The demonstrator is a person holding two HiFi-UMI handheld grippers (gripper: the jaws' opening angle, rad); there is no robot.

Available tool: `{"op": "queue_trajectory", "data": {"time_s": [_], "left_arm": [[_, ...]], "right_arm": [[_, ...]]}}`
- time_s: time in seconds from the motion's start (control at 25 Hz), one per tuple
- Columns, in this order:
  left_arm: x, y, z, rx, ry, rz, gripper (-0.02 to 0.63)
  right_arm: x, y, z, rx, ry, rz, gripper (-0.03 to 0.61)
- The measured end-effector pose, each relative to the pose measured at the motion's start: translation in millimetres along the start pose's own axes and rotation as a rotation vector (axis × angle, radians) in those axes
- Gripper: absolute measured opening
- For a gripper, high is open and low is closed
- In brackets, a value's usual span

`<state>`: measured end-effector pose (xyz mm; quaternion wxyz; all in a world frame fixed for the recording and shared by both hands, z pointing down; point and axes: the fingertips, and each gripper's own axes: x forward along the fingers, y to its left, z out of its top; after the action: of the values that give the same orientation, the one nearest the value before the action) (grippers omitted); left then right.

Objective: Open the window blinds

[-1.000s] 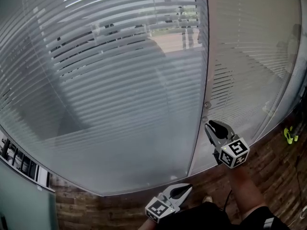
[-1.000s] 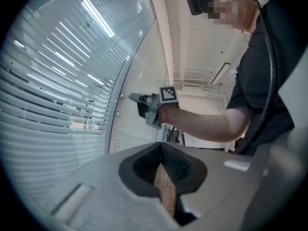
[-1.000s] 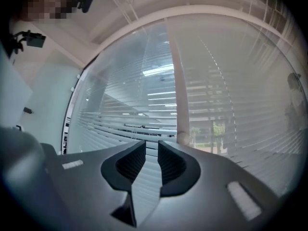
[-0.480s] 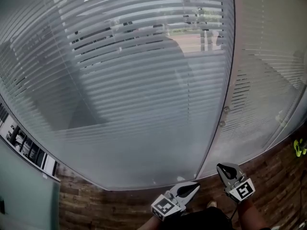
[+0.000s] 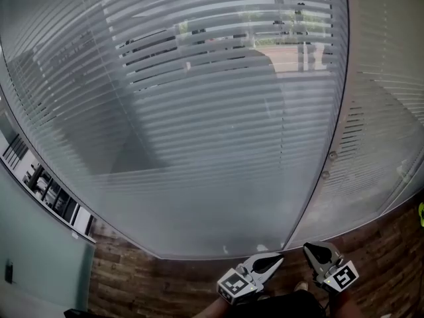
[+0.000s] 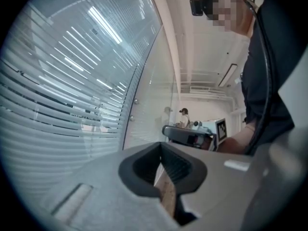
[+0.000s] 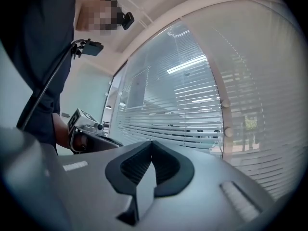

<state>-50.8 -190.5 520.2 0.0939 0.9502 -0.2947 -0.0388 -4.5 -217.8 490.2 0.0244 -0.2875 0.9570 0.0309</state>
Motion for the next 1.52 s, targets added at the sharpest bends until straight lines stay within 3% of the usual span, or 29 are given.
{"op": "queue_trajectory", "data": {"time_s": [0.44, 0.88, 1.52], "left_arm": [[-7, 27, -1, 0.047, 0.014, 0.061, 0.005], [-10, 23, 9, 0.071, 0.002, 0.056, 0.005], [-4, 12, 8, 0.076, 0.009, 0.03, 0.005]], "right_arm": [[12, 6, -10, 0.026, 0.018, 0.065, 0.006], [23, 14, -11, 0.008, 0.027, 0.115, 0.006], [12, 14, -6, -0.018, 0.012, 0.093, 0.006]]}}
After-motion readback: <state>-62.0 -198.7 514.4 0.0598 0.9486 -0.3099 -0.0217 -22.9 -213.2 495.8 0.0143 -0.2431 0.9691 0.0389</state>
